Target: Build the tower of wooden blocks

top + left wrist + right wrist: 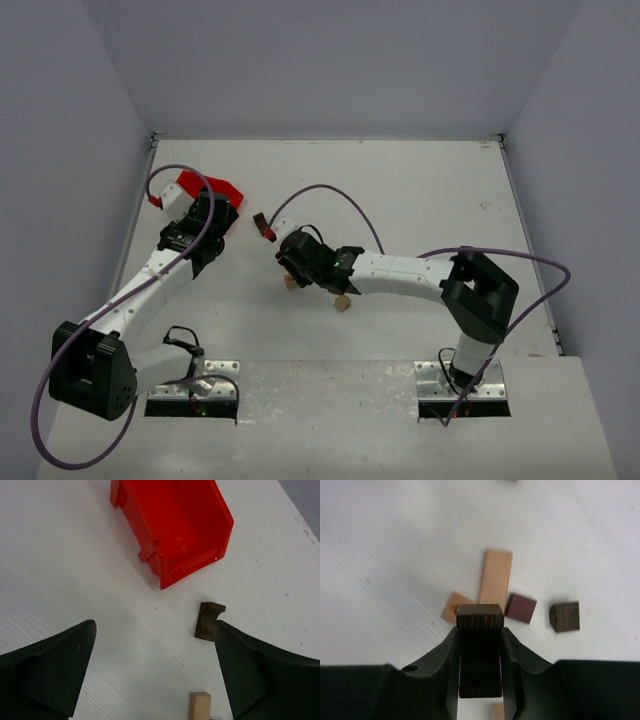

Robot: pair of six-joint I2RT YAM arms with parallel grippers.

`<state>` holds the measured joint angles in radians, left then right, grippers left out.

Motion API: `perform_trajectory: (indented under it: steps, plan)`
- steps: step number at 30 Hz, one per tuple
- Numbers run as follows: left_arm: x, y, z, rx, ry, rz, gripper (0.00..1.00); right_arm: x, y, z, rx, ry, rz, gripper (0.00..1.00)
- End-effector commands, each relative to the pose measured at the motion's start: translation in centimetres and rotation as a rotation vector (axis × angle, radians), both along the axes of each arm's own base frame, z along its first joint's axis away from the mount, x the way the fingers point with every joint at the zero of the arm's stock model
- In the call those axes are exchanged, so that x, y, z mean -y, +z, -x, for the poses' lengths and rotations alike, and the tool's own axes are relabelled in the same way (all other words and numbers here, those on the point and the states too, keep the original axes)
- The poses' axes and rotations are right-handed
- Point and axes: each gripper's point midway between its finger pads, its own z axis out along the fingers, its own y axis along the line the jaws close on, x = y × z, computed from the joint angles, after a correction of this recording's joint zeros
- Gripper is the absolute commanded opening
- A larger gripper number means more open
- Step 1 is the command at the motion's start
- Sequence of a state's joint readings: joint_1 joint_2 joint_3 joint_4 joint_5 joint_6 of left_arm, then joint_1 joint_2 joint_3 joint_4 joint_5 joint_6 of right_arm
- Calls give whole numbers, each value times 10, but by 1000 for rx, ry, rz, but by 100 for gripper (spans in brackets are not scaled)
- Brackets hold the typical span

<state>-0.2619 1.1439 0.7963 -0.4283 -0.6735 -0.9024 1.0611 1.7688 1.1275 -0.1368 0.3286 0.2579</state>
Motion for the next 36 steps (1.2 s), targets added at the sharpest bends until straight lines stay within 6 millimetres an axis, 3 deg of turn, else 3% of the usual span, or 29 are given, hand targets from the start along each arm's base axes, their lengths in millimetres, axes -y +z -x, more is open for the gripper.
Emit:
perform_trajectory:
  steps: [1,6,9,14,27,36]
  plan:
    - [-4,3,-5,32,18,4,100,-55,47,-31,106,60,-114,13]
    - [-9,3,-1,33,59,0,100,-94,33,-66,57,34,-173,12]
    - [-18,4,6,26,122,-10,100,-102,20,-79,10,-10,-209,12]
    - [-26,10,13,52,172,-8,100,-110,-1,-84,-42,-16,-250,13]
    - [-25,5,10,56,166,-10,100,-86,-60,-109,-117,-121,-147,14]
    - [-24,4,8,50,156,-9,100,-81,-69,-126,-76,-170,-95,16]
